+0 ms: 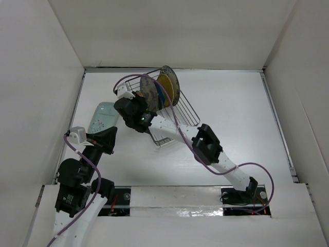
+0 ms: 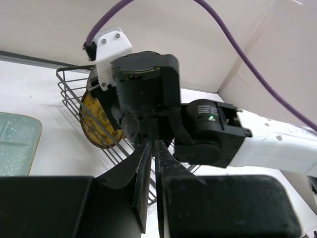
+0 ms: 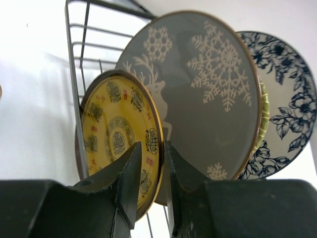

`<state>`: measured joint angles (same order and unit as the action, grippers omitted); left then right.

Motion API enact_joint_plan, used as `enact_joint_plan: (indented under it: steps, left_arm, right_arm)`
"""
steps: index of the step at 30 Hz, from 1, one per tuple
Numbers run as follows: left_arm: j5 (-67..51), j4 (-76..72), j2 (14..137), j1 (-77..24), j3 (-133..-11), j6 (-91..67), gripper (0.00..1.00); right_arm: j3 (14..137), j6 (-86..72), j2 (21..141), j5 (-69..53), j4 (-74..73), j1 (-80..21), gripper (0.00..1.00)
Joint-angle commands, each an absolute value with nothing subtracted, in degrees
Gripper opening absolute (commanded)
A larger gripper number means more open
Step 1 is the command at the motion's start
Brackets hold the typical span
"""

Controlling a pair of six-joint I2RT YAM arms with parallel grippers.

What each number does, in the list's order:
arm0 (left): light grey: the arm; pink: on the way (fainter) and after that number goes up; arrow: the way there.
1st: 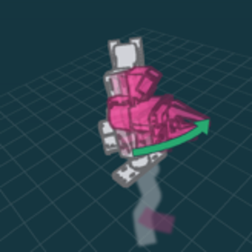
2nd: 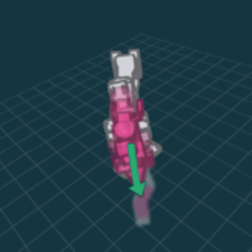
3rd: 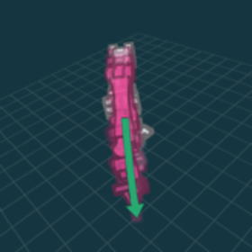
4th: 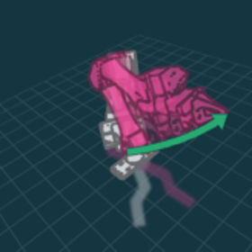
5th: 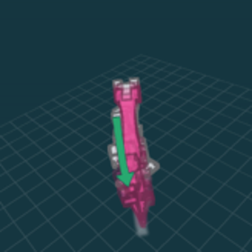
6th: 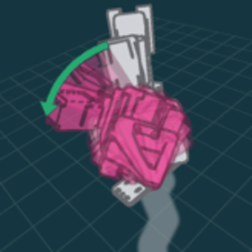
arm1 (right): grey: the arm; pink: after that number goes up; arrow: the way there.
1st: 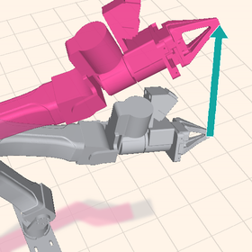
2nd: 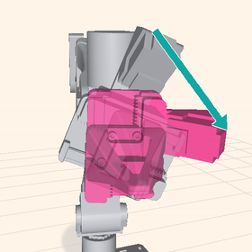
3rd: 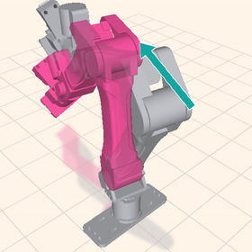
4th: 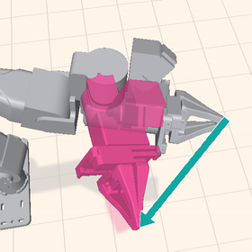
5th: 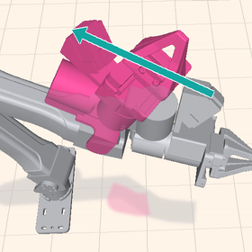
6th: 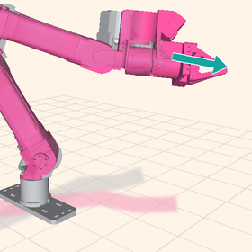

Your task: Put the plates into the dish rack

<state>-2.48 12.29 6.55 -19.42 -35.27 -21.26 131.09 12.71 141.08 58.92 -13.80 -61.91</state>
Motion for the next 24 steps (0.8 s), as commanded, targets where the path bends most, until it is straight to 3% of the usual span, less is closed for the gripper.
enact_joint_plan:
  steps: [1,4,11,12,13,14,15,20,24]
  left_arm:
    - [-1.9,10.5,6.1,-19.7,-36.3,-21.1,0.05]
    - [-1.6,10.5,6.0,-19.7,-36.4,-21.1,0.05]
    - [-0.4,10.9,5.5,-19.7,-37.0,-21.1,0.04]
    - [1.0,11.0,5.5,-19.7,-37.0,-21.2,0.04]
    - [1.7,11.1,5.4,-19.7,-37.1,-21.2,0.04]
    - [2.5,11.2,5.2,-19.7,-37.3,-21.2,0.03]
    - [2.9,11.2,4.8,-19.7,-37.4,-21.3,0.02]
    - [6.8,12.0,2.5,-18.6,-37.5,-22.1,0.00]
    - [8.9,12.2,1.3,-18.6,-37.4,-22.4,0.00]
  right_arm:
    - [126.4,6.2,132.9,54.8,-11.2,-61.3,0.34]
    - [121.5,3.6,126.2,49.1,-9.0,-61.3,0.49]
    - [118.1,-0.7,122.1,38.5,-7.5,-63.1,0.61]
    - [118.1,-1.7,122.3,36.8,-6.5,-63.8,0.59]
    - [118.1,-2.3,122.7,34.8,-6.0,-63.8,0.48]
    - [119.6,-3.2,124.2,32.4,-6.2,-63.8,0.14]
    - [121.2,-4.9,125.3,27.7,-8.5,-63.8,0.03]
    - [126.9,-12.4,131.7,20.6,-9.8,-64.4,0.00]
    - [131.1,-19.3,136.7,15.8,-10.7,-64.4,0.15]
